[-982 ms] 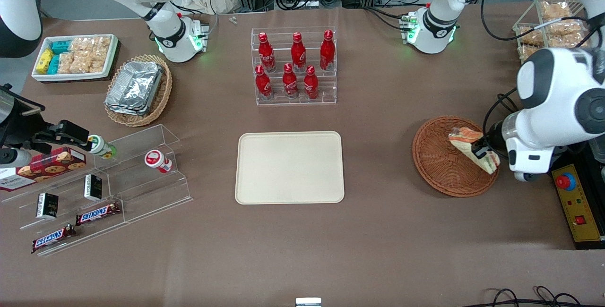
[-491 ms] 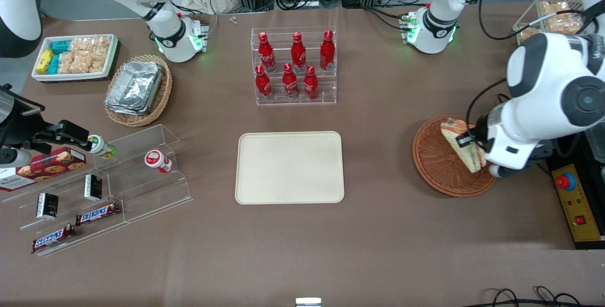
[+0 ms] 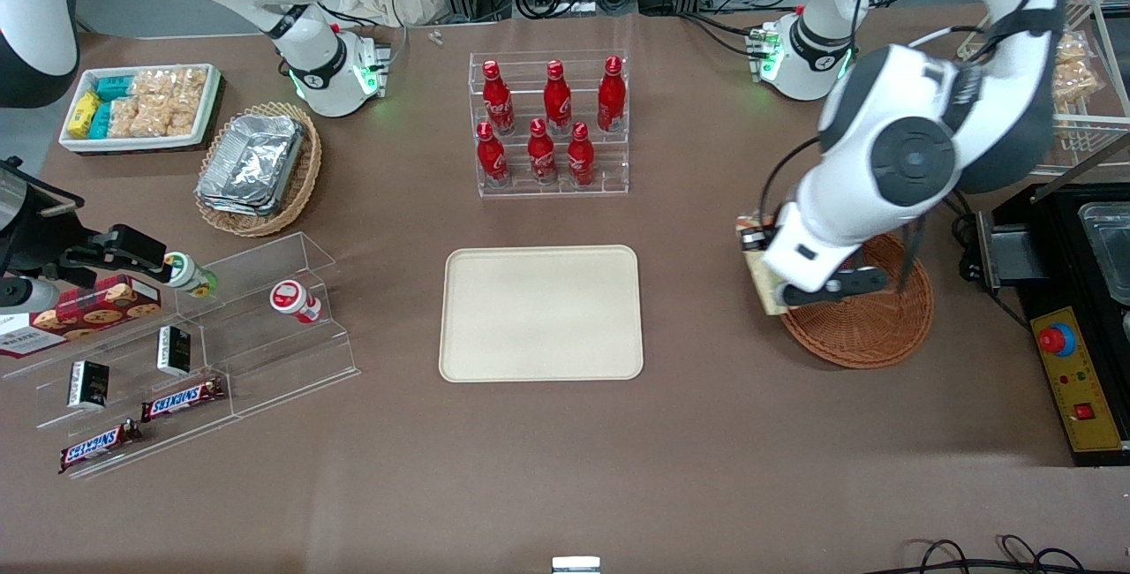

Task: Place sandwich from basket to tray
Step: 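Lift the sandwich and carry it with the left gripper to the tray, then lower the sandwich onto the cream tray and open the left gripper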

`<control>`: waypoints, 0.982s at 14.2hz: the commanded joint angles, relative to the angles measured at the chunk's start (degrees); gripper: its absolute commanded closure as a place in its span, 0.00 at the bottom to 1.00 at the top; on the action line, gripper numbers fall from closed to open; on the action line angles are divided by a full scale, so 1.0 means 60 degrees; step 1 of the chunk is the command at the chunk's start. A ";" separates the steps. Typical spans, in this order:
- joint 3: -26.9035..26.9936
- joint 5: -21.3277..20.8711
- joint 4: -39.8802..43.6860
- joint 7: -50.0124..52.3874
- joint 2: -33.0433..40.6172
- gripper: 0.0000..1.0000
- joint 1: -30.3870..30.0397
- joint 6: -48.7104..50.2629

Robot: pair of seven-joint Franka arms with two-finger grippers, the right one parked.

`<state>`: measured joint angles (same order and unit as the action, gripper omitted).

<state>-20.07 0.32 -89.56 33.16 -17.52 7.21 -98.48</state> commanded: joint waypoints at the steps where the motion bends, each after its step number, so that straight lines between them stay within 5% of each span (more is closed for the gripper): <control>1: -0.0098 -0.0024 0.0366 -0.0004 -0.0827 1.00 0.0845 -0.0941; 14: -0.0083 -0.0859 0.0366 0.0026 -0.3466 1.00 0.2284 -0.4241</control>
<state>-20.91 -3.45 -89.41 32.95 -37.01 19.54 -123.92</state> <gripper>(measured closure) 0.855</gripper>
